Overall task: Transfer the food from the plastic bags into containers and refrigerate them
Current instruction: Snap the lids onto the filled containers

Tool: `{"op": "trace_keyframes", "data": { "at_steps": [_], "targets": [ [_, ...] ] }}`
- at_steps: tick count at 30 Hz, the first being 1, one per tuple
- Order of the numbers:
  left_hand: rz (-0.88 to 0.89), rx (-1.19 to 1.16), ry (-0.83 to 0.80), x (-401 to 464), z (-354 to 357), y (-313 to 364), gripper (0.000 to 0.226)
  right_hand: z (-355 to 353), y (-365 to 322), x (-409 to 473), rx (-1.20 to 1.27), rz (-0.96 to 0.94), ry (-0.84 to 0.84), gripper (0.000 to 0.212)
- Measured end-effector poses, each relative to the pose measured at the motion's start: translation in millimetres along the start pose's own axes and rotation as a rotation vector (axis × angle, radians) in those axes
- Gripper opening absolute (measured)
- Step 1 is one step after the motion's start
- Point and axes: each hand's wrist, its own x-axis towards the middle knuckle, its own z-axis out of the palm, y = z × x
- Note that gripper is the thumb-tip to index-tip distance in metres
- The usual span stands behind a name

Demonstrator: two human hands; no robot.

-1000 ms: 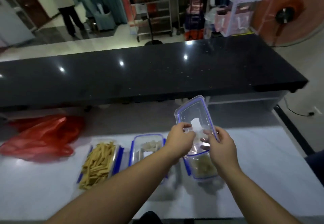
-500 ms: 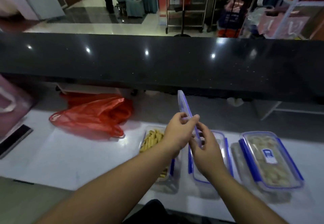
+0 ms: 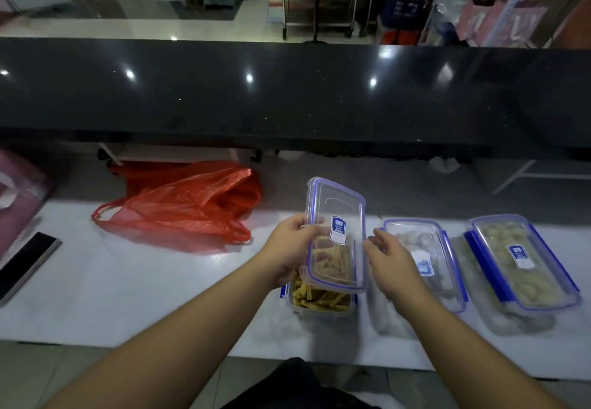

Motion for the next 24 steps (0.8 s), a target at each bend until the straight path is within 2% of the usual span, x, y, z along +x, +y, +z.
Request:
{"op": "trace_keyframes", "data": {
  "at_steps": [3, 5, 9, 11, 13, 16, 21, 24],
  "targets": [
    [-0.031, -0.063, -0.006, 0.4, -7.2, -10.2, 0.026, 5.8, 11.0, 1.6, 0.037, 0.052, 0.036, 0.043],
    [-0.023, -0.012, 0.015, -1.0, -10.6, -17.3, 0.020, 8.4, 14.4, -0.9, 0.021, 0.061, 0.060, 0.039],
    [0.101, 0.565, 0.228, 4.2, -26.6, -35.0, 0.016, 17.4, 24.4, -5.7, -0.040, 0.059, 0.088, 0.040],
    [0.106, 0.680, 0.274, 4.8, -33.6, -42.2, 0.017, 23.9, 28.0, -7.5, -0.077, 0.064, 0.084, 0.037],
    [0.106, 0.723, 0.295, 4.7, -37.4, -48.0, 0.016, 28.9, 27.5, -8.5, -0.098, 0.051, 0.090, 0.031],
    [0.139, 0.785, 0.317, 3.8, -40.3, -52.6, 0.011, 33.5, 25.6, -9.2, -0.103, 0.055, 0.080, 0.035],
    [0.147, 0.864, 0.318, 7.6, -43.1, -56.5, 0.016, 37.1, 25.7, -9.0, -0.144, 0.073, 0.069, 0.029],
    [0.126, 0.890, 0.308, 9.7, -44.5, -58.1, 0.017, 36.9, 25.9, -8.4, -0.165, 0.067, 0.067, 0.033]
  ]
}}
